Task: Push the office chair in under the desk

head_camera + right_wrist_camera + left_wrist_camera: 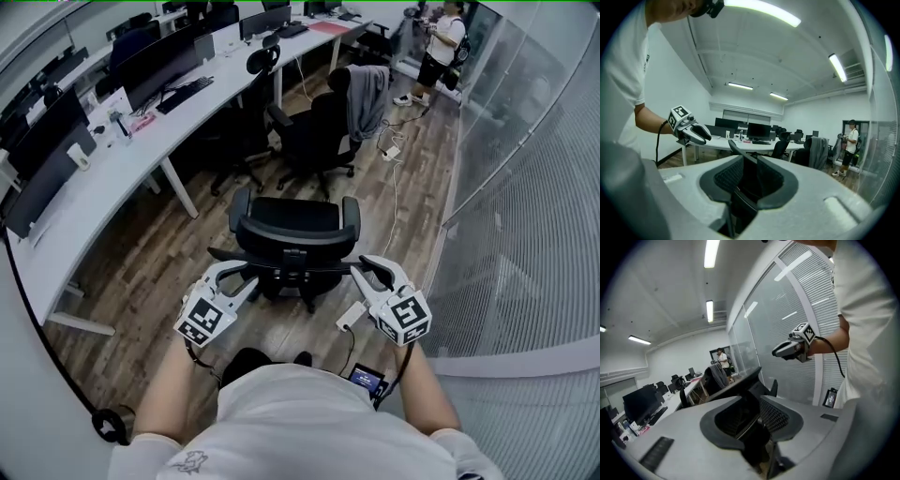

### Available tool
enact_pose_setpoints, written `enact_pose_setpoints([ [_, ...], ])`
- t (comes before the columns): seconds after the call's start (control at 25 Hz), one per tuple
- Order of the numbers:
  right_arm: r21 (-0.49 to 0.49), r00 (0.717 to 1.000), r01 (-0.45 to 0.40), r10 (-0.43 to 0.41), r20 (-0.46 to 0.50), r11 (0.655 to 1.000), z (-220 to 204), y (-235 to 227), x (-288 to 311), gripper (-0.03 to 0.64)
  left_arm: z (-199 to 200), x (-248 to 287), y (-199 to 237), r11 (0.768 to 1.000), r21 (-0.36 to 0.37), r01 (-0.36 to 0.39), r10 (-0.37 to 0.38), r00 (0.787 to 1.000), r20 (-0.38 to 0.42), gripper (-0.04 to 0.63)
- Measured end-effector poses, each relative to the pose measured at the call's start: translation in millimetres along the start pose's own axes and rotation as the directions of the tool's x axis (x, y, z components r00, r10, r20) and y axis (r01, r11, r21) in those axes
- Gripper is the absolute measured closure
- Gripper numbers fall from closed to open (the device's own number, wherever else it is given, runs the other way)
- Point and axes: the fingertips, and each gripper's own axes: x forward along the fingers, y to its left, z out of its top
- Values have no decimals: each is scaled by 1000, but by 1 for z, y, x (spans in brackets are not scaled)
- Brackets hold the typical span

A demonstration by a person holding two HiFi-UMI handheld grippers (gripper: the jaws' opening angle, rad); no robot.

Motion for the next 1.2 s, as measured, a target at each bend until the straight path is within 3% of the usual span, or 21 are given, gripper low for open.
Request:
enact_pose_setpoints([
  [0.16,-33,998,-28,26,-63,999,-31,-24,9,489,-38,15,16,998,47,47,-41,992,-121,423],
  [0.36,-63,980,-112,100,-174,992,-77,-31,17,454,-85,31,33,992,96,79,-53,968,-246,413],
  [0.56,-109,936,-218,177,-305,970,-116,-36,35,420,-123,54,48,985,120,127,-79,935,-346,413],
  [0.72,-160,890,-279,192,-413,947,-151,-41,43,405,-151,69,54,966,200,163,-65,903,-424,413],
  [0.96,-208,825,-340,185,-534,917,-193,-47,55,402,-166,79,59,953,193,234,-127,886,-446,413],
  [1.2,-238,792,-392,194,-579,889,-213,-43,67,403,-183,88,54,931,211,298,-169,865,-473,413],
])
